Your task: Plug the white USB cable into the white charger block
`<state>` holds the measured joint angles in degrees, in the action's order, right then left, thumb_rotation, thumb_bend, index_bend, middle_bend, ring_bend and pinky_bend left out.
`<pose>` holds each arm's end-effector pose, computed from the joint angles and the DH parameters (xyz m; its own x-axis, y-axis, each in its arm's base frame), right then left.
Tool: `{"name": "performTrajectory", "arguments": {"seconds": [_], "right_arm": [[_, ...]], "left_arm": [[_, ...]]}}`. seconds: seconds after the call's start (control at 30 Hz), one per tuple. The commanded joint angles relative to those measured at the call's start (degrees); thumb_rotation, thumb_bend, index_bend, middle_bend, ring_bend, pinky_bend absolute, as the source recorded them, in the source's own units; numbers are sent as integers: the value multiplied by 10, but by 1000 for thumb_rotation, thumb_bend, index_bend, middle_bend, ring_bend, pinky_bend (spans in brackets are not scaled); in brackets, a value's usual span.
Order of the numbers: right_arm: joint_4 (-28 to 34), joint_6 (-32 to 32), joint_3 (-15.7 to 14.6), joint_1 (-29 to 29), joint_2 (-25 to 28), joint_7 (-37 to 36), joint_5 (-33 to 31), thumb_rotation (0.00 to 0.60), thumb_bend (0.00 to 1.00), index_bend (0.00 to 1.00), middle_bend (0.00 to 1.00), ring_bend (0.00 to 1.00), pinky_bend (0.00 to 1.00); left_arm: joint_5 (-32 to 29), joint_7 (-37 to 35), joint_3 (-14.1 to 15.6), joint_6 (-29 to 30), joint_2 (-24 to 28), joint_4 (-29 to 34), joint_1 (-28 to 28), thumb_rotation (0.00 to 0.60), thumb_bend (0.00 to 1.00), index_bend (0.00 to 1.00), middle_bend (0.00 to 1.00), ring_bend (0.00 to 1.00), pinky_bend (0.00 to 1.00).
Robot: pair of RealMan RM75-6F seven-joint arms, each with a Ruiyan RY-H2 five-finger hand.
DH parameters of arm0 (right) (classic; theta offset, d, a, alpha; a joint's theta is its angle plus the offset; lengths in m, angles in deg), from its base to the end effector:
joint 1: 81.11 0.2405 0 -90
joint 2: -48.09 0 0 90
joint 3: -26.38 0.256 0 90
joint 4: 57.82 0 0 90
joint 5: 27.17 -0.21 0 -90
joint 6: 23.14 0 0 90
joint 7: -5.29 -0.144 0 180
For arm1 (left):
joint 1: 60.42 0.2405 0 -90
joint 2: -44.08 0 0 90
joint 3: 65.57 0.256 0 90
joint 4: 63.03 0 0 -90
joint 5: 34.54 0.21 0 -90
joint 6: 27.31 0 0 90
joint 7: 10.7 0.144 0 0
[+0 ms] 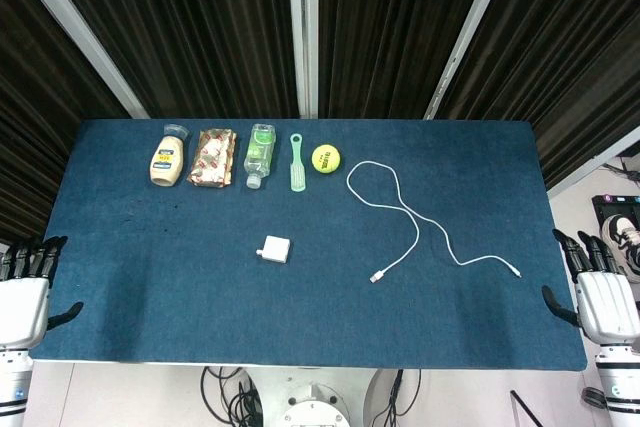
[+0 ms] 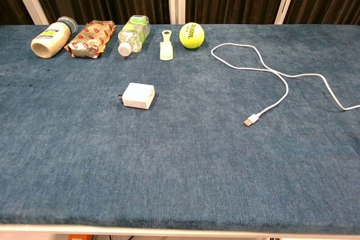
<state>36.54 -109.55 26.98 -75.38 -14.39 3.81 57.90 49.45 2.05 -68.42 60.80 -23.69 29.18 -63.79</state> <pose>-0.3077 -0.1771 0.1636 0.3672 -0.0132 0.9300 -0.9301 -0.0064 0.3672 -0.3123 0.1723 0.1476 0.5368 -0.0254 0.8433 0.8431 0.0544 -0.5350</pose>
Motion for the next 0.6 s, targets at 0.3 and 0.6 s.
{"name": "performTrajectory", "arguments": {"seconds": [0.3,0.6], "right_arm": [[12,12,2,9,-5,19,29,600,266,19,156,0,0],[24,108,5,85,-46,74,86,600,209,134,231,4,0]], "left_arm": [[-3,-18,0,-14,-8,-17,-5,600,0,86,97,30,0],[1,-26,2,-21,-13,-24,-9,600,0,87,97,30,0]]}}
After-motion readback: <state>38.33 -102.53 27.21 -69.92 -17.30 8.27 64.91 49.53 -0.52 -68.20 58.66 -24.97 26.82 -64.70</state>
